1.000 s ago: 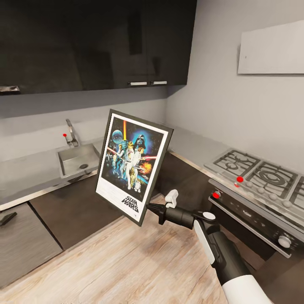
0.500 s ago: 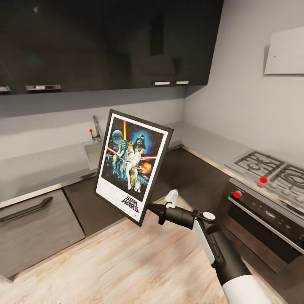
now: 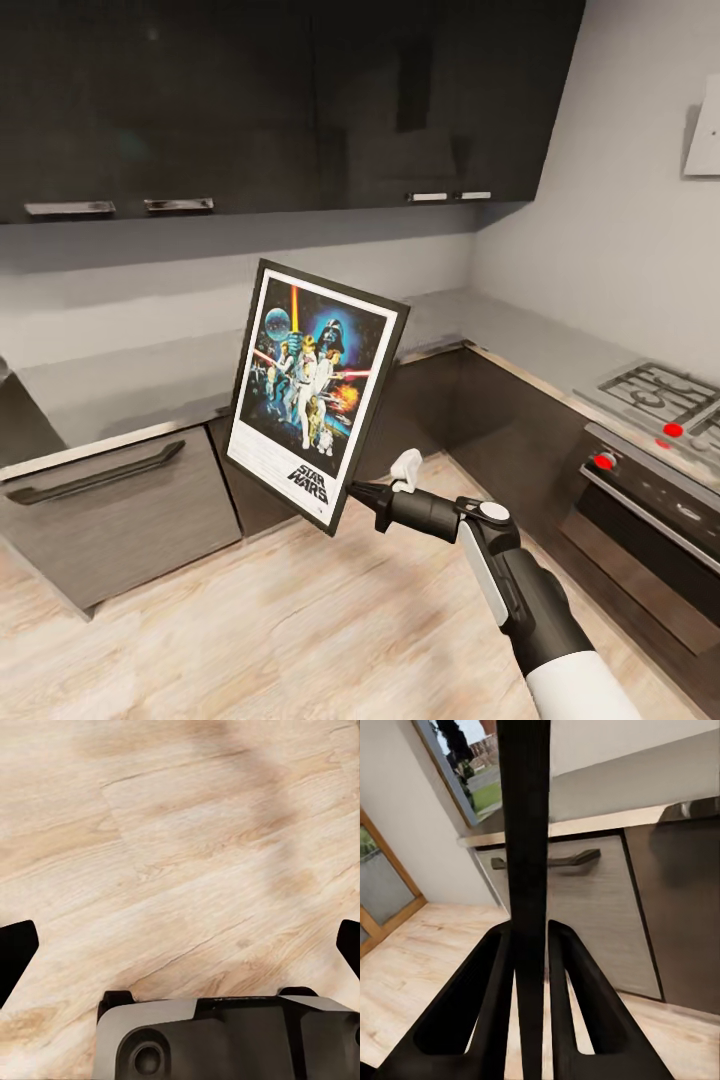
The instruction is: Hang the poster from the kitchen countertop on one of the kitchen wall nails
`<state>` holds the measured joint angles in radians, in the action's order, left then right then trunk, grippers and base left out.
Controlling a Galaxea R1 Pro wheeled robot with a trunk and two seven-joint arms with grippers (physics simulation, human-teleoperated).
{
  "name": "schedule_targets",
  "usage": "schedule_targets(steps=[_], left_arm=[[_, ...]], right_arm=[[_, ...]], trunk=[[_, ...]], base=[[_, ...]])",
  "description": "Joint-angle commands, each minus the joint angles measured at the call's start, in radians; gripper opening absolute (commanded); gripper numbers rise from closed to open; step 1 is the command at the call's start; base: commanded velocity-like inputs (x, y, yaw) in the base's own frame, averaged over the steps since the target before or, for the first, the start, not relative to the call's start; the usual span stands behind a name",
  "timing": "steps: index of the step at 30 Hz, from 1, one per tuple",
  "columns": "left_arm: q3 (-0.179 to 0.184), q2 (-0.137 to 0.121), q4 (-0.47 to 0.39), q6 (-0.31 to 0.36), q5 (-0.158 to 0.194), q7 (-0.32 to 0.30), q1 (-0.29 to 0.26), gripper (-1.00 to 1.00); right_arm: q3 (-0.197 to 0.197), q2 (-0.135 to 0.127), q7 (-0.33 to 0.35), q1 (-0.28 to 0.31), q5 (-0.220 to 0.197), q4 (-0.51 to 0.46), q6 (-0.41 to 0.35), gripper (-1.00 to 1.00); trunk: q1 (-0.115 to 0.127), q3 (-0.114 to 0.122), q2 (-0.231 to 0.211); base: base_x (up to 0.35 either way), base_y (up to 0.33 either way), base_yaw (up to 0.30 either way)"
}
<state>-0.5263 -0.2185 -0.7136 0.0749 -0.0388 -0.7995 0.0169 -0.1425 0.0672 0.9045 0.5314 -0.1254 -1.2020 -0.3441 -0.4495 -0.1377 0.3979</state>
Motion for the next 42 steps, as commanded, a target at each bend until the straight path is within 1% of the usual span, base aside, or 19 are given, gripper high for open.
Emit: schedule_targets(steps=[1, 4, 13, 42], left_arm=[[-0.004, 0.001, -0.003, 0.008, -0.004, -0.006, 0.0, 1.0], [-0.004, 0.001, -0.002, 0.008, -0.004, -0.006, 0.0, 1.0], [-0.006, 0.001, -0.001, 0.008, -0.003, -0.006, 0.0, 1.0], [-0.006, 0.001, -0.001, 0.009, -0.003, -0.006, 0.0, 1.0]], right_arm=[[0.0, 0.0, 0.001, 0.001, -0.01, 0.0, -0.01, -1.0], [0.0, 0.0, 0.001, 0.001, -0.011, 0.001, -0.01, -1.0], [-0.002, 0.0, 0.0, 0.001, -0.009, 0.001, -0.009, -1.0], [-0.002, 0.001, -0.001, 0.001, -0.007, 0.001, -0.009, -1.0]], trunk=[[0.0, -0.002, 0.002], [0.0, -0.002, 0.002], [0.0, -0.002, 0.002], [0.0, -0.002, 0.002]], base=[[-0.123, 0.175, 0.288], [-0.144, 0.199, 0.237], [-0.197, 0.246, 0.113], [-0.209, 0.255, 0.287]])
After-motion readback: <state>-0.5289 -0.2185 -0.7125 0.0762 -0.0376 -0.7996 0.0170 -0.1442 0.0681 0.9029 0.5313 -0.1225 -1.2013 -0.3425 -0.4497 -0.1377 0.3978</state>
